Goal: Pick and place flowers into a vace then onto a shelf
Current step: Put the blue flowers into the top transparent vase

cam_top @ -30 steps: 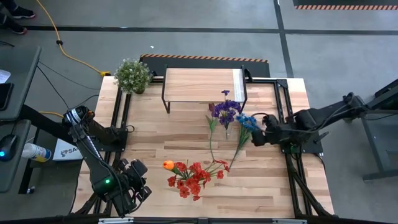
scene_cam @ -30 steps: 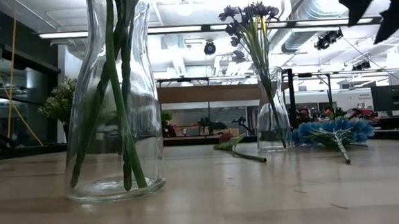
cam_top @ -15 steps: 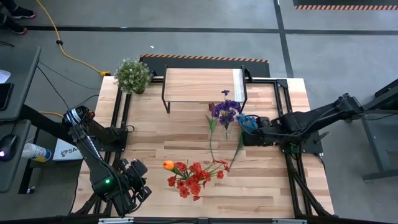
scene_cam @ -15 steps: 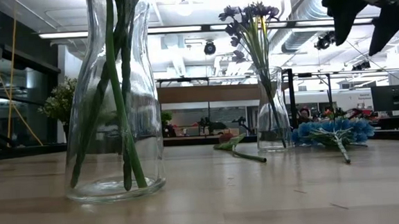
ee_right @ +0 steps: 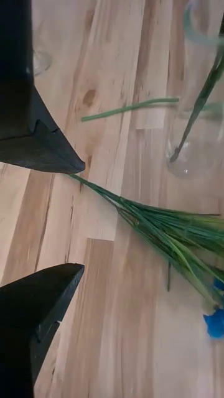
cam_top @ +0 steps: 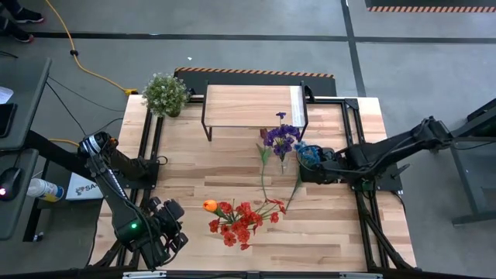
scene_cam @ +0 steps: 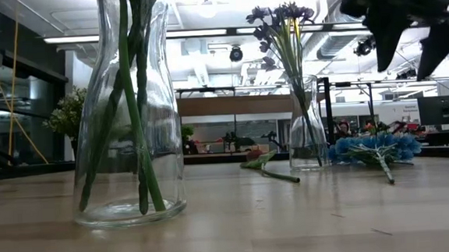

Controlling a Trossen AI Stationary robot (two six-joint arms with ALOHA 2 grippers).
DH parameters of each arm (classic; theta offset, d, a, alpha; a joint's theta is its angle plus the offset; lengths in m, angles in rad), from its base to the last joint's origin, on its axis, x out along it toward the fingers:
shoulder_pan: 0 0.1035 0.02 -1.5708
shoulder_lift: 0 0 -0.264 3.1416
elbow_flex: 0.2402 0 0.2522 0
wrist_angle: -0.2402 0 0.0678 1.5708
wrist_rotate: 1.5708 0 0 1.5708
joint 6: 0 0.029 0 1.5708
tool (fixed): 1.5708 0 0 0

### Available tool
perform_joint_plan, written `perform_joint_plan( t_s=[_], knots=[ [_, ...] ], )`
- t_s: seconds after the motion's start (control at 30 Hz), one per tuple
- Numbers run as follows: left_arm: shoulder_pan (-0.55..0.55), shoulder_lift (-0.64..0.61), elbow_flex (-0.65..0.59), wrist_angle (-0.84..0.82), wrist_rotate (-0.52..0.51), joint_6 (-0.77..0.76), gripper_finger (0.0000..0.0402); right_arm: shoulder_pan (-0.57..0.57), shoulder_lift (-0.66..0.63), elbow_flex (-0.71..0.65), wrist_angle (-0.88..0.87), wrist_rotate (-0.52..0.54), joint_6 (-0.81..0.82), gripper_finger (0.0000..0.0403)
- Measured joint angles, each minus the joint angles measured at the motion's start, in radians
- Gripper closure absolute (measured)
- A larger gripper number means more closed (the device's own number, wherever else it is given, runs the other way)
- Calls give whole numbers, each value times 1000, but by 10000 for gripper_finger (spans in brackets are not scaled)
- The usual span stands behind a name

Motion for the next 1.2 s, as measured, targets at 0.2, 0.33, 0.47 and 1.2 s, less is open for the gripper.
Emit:
perform_joint_plan(
  t_s=[0.2, 0.33, 0.47, 1.2],
  knots=[
    [0, 0, 0, 0, -1, 1, 263, 0, 0, -113, 202, -9, 17, 165],
    [0, 0, 0, 0, -1, 1, 263, 0, 0, -190, 334, -15, 25, 165],
    [0, 0, 0, 1, -1, 1, 263, 0, 0, -225, 361, -25, 41, 165],
    [0, 0, 0, 5, -2, -2, 263, -33, 165, -227, 403, -7, 34, 165]
  ],
)
